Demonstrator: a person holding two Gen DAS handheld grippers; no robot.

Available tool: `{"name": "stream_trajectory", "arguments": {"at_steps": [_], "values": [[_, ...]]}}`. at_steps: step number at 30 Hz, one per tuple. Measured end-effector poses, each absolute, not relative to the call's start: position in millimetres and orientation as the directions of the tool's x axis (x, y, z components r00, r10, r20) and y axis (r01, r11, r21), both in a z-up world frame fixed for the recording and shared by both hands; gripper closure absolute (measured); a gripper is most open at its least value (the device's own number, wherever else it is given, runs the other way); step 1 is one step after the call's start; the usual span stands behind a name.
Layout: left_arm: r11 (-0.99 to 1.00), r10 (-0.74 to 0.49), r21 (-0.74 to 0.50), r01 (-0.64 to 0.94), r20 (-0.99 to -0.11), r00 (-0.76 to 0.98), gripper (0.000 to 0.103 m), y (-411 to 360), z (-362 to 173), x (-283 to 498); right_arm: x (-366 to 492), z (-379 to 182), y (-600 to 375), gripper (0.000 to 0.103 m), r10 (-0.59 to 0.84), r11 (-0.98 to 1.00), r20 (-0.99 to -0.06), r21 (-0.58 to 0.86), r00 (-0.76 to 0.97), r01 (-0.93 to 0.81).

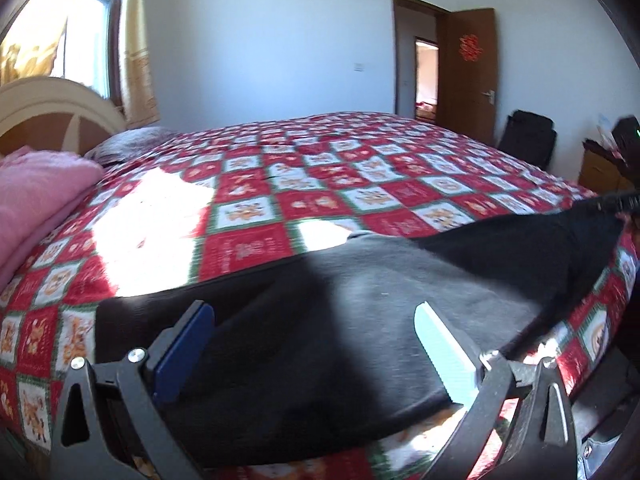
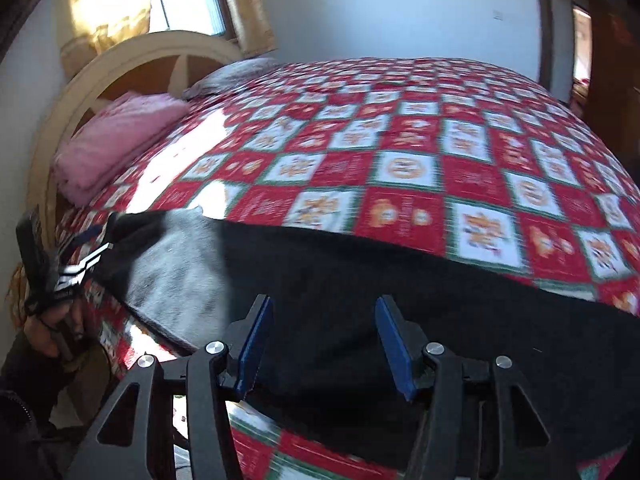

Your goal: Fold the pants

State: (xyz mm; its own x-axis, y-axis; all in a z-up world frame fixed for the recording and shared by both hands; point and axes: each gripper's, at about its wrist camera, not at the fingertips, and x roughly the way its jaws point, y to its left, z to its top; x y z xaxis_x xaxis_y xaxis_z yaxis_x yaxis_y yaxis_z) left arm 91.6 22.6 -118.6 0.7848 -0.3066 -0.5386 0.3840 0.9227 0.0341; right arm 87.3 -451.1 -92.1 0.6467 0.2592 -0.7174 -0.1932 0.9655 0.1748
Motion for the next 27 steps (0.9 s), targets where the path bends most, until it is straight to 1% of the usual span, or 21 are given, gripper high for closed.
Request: {"name": "stream_trajectory", "arguments": {"at_steps": [2,5,6,7,9,11,14,17,20,22,25,27], "values": [[0.885,-0.351,0.073,0.460,-0.545,0.761,0.000,-7.5,-117.4,82.0,73.5,-84.2,-502.5,0.048,0.170,0.984,-0.715,0.165,0.678,-0.073],[0.826,-0.411,0.113,0.552,-0.549,0.727,0.005,-47.1,-115.0,68.5,52.0,-75.6,-563.2,0.048,0.083,0.980,-0.702,0.185,0.707,0.070],[0.808,-0.429,0.118,0.577,-0.553,0.714,0.009,-59.8,-114.9,65.4,45.5,-74.0,-578.1,0.048,0.064,0.975,-0.696,0.197,0.715,0.104],[0.793,-0.446,0.116,0.599,-0.558,0.699,0.011,-69.7,-115.3,64.3,37.9,-72.8,-592.5,0.048,0.049,0.969,-0.689,0.208,0.723,0.133],[0.766,-0.473,0.106,0.633,-0.573,0.669,0.020,-90.5,-116.0,61.6,28.7,-73.1,-611.6,0.048,0.027,0.960,-0.678,0.224,0.735,0.171],[0.739,-0.494,0.104,0.665,-0.588,0.641,0.023,-108.6,-118.5,59.5,21.4,-77.7,-627.5,0.048,0.013,0.951,-0.678,0.236,0.735,0.201],[0.691,-0.514,0.124,0.712,-0.609,0.604,0.023,-136.0,-123.8,52.3,13.8,-84.6,-645.8,0.048,0.000,0.935,-0.677,0.260,0.736,0.240],[0.651,-0.492,0.185,0.736,-0.635,0.595,0.023,-154.8,-134.0,47.0,7.3,-89.5,-659.8,0.048,-0.009,0.921,-0.666,0.286,0.746,0.266],[0.626,-0.443,0.245,0.740,-0.670,0.596,0.029,-168.4,-146.2,47.8,5.4,-93.0,-667.8,0.048,-0.010,0.913,-0.662,0.299,0.749,0.277],[0.627,-0.409,0.277,0.728,-0.679,0.610,0.030,-172.5,-152.8,50.4,4.8,-95.0,-671.3,0.048,-0.010,0.911,-0.662,0.303,0.749,0.280],[0.648,-0.423,0.223,0.728,-0.690,0.588,0.033,-168.2,-153.8,58.0,3.8,-96.4,-675.8,0.048,-0.019,0.907,-0.659,0.306,0.752,0.291],[0.663,-0.430,0.196,0.723,-0.690,0.582,0.037,-164.0,-153.6,60.4,1.5,-95.4,-681.8,0.048,-0.031,0.897,-0.651,0.317,0.759,0.309]]}}
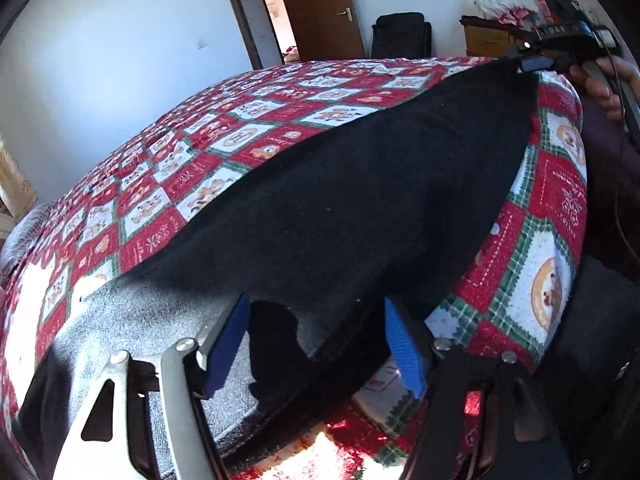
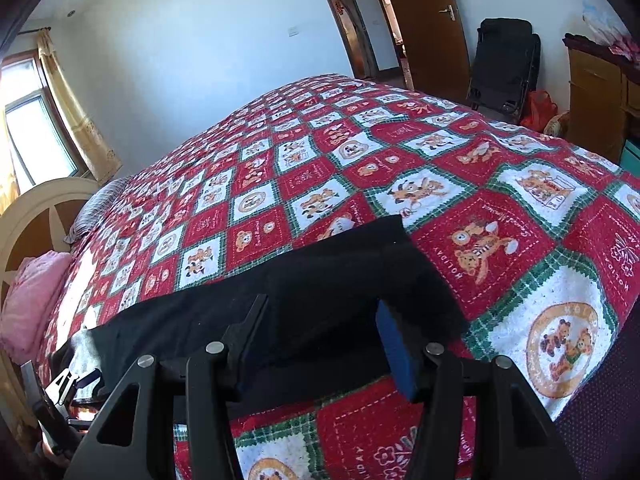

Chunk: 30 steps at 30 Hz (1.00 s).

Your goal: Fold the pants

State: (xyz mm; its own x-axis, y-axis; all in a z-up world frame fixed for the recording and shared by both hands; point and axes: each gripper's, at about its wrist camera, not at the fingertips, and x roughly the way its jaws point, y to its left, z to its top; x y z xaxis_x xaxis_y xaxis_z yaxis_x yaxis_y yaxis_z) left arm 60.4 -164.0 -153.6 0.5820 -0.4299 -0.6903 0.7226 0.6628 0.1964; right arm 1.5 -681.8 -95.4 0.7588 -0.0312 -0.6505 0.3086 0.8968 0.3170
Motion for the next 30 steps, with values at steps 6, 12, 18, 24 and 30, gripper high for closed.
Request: {"name": "stream_trajectory", "arguments": {"at_steps": [6,12,18,24,30], "values": [[0.687,-0.472,0.109,0.718,-0.685,0.555,0.057,-153.1,-153.2,65.5,-9.6,-86.5,-710.6,0.048,-0.077,0.849,-0.627,0.367,0.776,0.381],[0.681,-0.498,0.081,0.728,-0.678,0.541,0.078,-153.4,-152.2,65.6,-11.4,-94.4,-731.2,0.048,-0.015,0.796,-0.629,0.463,0.777,0.390],[0.684,-0.518,0.072,0.726,-0.652,0.553,0.088,-150.7,-144.6,63.9,-0.7,-108.0,-729.3,0.067,0.053,0.787,-0.647,0.496,0.761,0.367],[0.685,-0.544,0.022,0.728,-0.649,0.531,0.092,-146.5,-140.5,69.5,9.9,-104.2,-724.3,0.093,0.040,0.813,-0.646,0.464,0.763,0.351],[0.709,-0.554,0.000,0.706,-0.620,0.556,0.094,-138.2,-130.7,75.6,28.5,-75.3,-725.6,0.097,0.043,0.833,-0.582,0.470,0.812,0.293]]}}
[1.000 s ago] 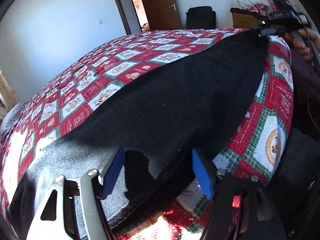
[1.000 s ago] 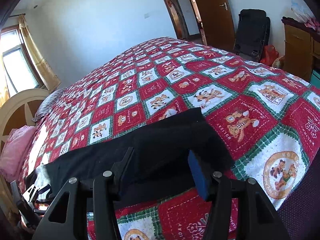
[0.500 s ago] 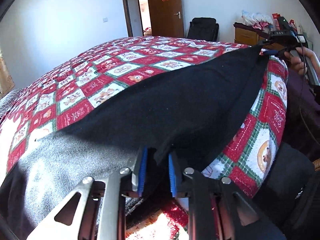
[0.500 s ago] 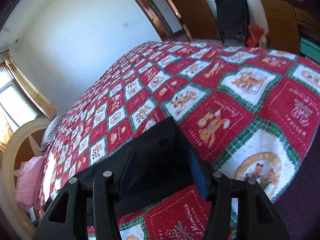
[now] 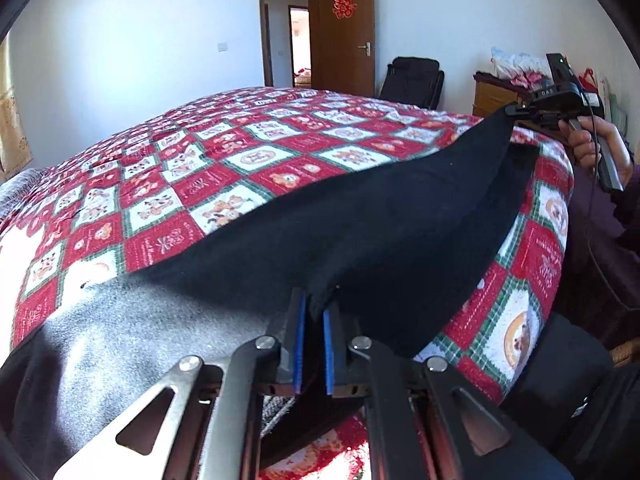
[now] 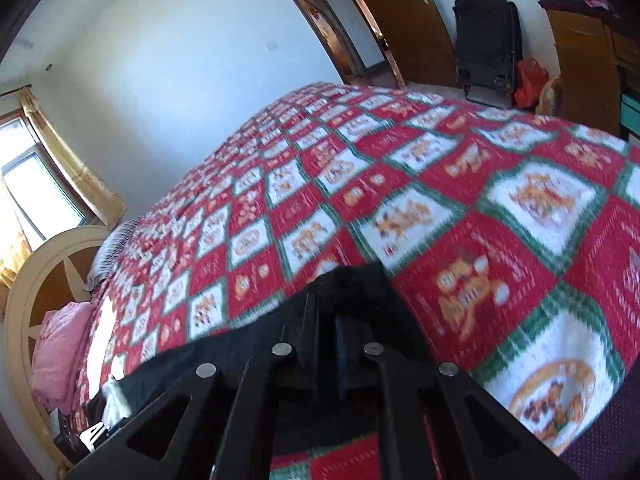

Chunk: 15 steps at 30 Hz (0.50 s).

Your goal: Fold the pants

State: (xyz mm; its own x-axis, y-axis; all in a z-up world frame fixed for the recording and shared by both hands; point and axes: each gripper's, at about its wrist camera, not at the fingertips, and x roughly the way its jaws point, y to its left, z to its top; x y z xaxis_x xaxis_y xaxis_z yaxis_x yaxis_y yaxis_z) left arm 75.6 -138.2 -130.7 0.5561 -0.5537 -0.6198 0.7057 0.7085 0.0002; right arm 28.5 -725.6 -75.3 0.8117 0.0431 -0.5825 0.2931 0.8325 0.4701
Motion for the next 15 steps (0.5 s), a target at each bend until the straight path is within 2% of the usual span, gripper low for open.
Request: {"name": "stream_trajectory", "arguments": {"at_steps": [4,7,15], "values": [[0.718,-0.576,-0.043,0.695,-0.598,0.557,0.094,-128.1,-122.2,81.0,31.7,-47.0,-717.7,0.097,0.064,0.860,-0.507,0.466,0.859,0.210],[0.698,-0.592,-0.048,0.714,-0.600,0.538,0.094,-125.8,-123.7,77.7,25.1,-42.6,-714.8,0.097,0.079,0.873,-0.489,0.454,0.868,0.177],[0.638,-0.602,-0.040,0.769,-0.649,0.466,0.095,-124.2,-146.5,57.2,-20.5,-97.4,-730.6,0.097,0.122,0.879,-0.610,0.432,0.783,0.200]]}}
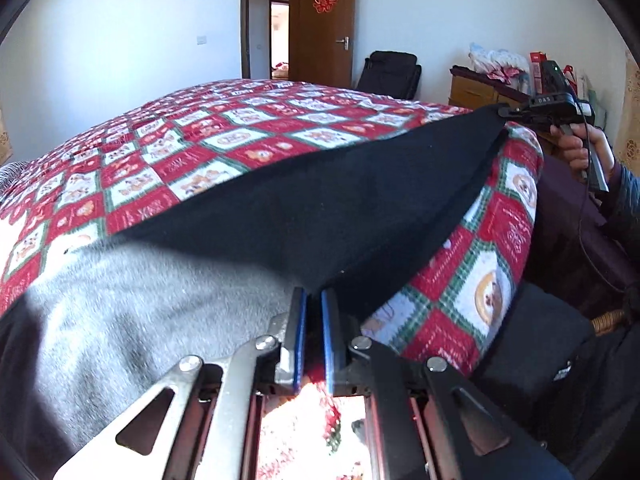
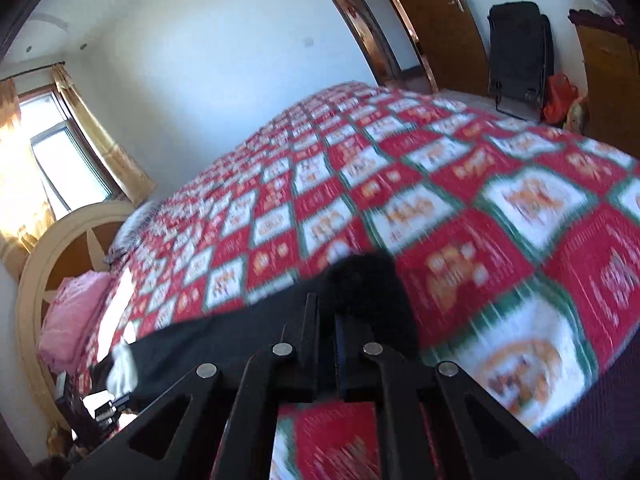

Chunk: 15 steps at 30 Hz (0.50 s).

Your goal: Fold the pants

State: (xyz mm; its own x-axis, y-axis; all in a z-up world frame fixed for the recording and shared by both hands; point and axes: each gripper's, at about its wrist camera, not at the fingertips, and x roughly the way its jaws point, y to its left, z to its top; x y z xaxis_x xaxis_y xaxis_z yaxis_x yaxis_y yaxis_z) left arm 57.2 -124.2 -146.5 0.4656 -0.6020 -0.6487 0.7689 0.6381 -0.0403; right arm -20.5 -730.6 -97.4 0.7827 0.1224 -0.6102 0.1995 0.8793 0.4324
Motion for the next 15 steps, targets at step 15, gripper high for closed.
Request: {"name": "stream_trajectory", "arguments": {"at_steps": [15], "values": [[0.667,-0.530,0.063,0.742,-0.660,0.532,0.092,-133.8,-156.0,58.1,-23.0,-116.0,-742.3,0.080,0.168,0.832,-0.615,0.507,0.771,0.224]]}}
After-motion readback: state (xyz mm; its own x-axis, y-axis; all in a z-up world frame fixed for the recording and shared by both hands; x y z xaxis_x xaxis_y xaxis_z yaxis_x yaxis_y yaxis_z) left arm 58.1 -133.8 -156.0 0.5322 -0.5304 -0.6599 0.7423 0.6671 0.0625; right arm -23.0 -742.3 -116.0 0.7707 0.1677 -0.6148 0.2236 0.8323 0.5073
